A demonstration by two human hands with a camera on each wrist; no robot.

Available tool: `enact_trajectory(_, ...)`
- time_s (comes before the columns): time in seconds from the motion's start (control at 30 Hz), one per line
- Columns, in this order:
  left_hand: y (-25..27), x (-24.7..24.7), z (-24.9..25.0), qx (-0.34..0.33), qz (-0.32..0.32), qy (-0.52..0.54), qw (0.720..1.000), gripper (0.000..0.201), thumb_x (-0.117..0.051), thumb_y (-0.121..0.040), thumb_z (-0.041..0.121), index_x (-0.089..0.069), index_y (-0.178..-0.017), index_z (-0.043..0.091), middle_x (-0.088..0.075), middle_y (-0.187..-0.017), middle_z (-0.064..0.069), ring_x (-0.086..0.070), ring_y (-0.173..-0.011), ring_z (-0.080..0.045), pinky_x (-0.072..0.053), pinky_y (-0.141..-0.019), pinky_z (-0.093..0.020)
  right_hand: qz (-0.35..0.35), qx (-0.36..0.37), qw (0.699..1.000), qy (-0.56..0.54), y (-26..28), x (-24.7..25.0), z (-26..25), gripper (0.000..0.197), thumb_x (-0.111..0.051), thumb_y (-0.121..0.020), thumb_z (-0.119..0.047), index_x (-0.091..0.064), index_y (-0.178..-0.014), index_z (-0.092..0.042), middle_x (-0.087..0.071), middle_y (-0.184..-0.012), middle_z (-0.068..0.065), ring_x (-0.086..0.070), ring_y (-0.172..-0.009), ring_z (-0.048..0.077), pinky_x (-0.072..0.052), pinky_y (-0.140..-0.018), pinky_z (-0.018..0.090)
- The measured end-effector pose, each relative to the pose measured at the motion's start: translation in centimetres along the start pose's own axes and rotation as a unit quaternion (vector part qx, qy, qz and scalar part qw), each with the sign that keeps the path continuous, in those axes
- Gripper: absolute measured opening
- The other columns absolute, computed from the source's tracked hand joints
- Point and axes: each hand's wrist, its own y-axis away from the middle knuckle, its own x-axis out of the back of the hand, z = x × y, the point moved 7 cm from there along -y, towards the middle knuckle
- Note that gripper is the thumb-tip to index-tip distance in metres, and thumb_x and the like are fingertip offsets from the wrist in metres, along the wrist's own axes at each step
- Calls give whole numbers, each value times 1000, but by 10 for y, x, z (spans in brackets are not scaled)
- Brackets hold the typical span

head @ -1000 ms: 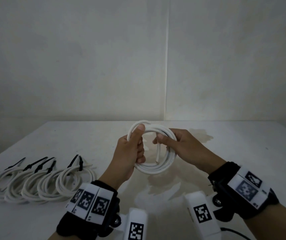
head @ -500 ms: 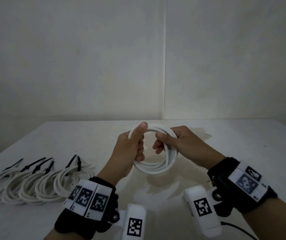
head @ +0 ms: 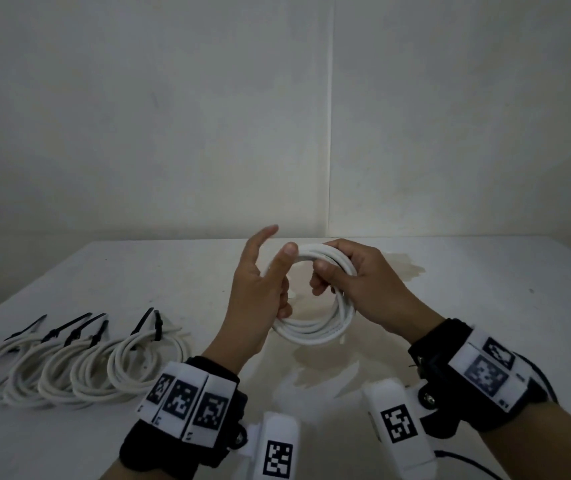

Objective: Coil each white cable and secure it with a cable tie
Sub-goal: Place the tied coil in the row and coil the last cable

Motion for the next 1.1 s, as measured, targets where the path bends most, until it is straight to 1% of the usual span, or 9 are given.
enact_trajectory(0.17, 0, 2, 3, -30, 15, 3, 999, 16, -52, -92, 25, -66, -87, 20, -33, -40, 10, -29, -35, -5, -29, -37, -17, 12, -5, 1000, -5, 1, -1, 3, 17, -52, -91, -19, -60, -103, -11, -63, -73, -1, -60, -66, 3, -47, -65, 16)
enact_trajectory(0.33, 1, 5, 2, -43, 51, 55, 996, 17, -51, -93, 23, -65, -88, 16, -32, -38, 11, -28, -34, -5, -29, -36, -16, 53, -110, 988, -95, 5, -10, 23, 72, -43, -70, -60, -43, -131, -22, -60, -116, -1, -64, -95, 11, -55, -81, 28)
enact_trajectory(0.43, 4, 5, 0, -53, 66, 64, 994, 17, -49, -93, 24, -64, -92, 16, -32, -38, 11, -28, -34, -4, -29, -36, -16, 82, -110, 980, -146, 5, -15, 21, 50, -40, -84, -53, -57, -110, -14, -63, -85, 6, -65, -67, 13, -55, -64, 24)
enact_trajectory(0.5, 6, 5, -4, -56, 66, 66, 994, 20, -47, -94, 27, -63, -98, 17, -33, -41, 11, -30, -36, -4, -32, -38, -17, 119, -95, 978, -146, 3, -12, 19, 40, -39, -90, -46, -60, -92, -12, -49, -63, 0, -50, -48, 7, -45, -51, 20)
enact_trajectory(0.57, 7, 3, -8, -52, 48, 55, 996, 24, -44, -94, 32, -62, -103, 19, -34, -43, 10, -32, -39, -5, -36, -40, -20, 146, -79, 978, -123, 0, -10, 18, 36, -41, -89, -46, -60, -84, -15, -40, -55, -6, -37, -41, 4, -36, -45, 20)
enact_trajectory(0.7, 7, 3, -13, -26, -12, 1, 1000, 33, -37, -96, 33, -61, -89, 11, -46, -47, 1, -47, -40, -13, -50, -52, -34, 139, -42, 989, -29, -2, -4, 11, 39, -48, -88, -40, -59, -80, -3, -39, -56, -1, -34, -39, 5, -33, -40, 20)
enact_trajectory(0.8, 6, 3, -12, 17, -59, -77, 995, 45, -36, -97, 33, -61, -77, 2, -58, -56, -9, -58, -46, -17, -48, -49, -28, 63, -27, 996, 61, -5, -2, 8, 46, -52, -88, -35, -54, -83, 10, -39, -58, 2, -35, -38, 4, -32, -41, 17)
enact_trajectory(0.93, 9, -11, -15, 94, -130, -121, 980, 58, -34, -89, 56, -53, -62, 8, -51, -47, -2, -52, -41, -16, -44, -48, -23, -26, -41, 988, 149, -4, -9, 7, 25, -56, -87, -35, -51, -77, -12, -45, -60, -6, -42, -41, -1, -35, -44, 12)
enact_trajectory(1.1, 11, -14, -19, 107, -36, -40, 993, 50, -47, -88, 48, -35, -54, 13, -27, -37, 7, -24, -33, -9, -28, -37, -17, 41, -56, 997, 20, 0, -3, 10, 34, -51, -74, -53, -49, -91, -24, -49, -59, -1, -42, -47, 8, -39, -47, 22)
